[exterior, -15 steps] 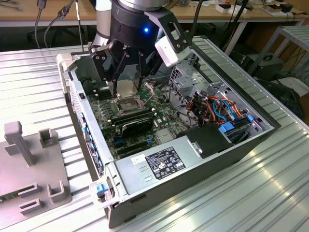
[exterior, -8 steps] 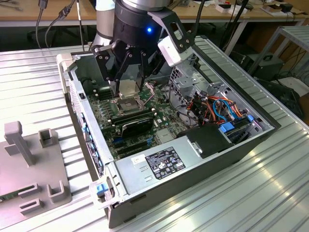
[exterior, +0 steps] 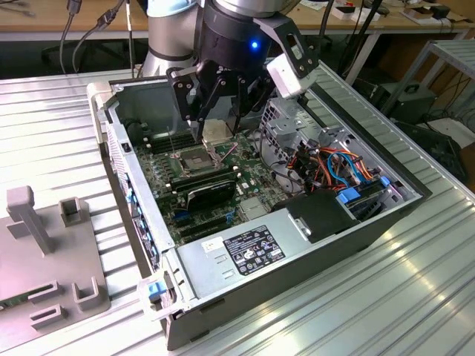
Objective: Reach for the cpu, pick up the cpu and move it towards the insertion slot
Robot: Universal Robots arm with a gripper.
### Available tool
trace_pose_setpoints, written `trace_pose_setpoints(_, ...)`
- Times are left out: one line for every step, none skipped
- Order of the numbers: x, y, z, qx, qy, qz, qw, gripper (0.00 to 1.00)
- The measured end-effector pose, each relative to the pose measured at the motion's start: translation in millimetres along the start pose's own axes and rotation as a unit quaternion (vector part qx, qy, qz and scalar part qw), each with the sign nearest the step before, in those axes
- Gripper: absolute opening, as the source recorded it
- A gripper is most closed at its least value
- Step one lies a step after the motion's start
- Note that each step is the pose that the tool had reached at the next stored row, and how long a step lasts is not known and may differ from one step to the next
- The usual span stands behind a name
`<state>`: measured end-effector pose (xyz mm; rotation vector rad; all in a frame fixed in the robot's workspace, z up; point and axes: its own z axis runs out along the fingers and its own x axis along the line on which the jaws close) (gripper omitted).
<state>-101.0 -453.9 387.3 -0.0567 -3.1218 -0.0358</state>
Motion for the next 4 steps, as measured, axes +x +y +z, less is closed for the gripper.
trace_pose_setpoints(-0.1, 0.0, 0.0, 0.0000, 0.0000, 0.000, 1.00000, 0.55)
trace_pose_setpoints(-0.2, 0.0, 0.0, 0.0000, 0.0000, 0.000, 1.00000, 0.55)
trace_pose_setpoints(-0.2, 0.0, 0.0, 0.0000, 0.0000, 0.000, 1.00000, 0.55)
trace_pose_setpoints(-0.2, 0.0, 0.0, 0.0000, 0.0000, 0.000, 1.00000, 0.55)
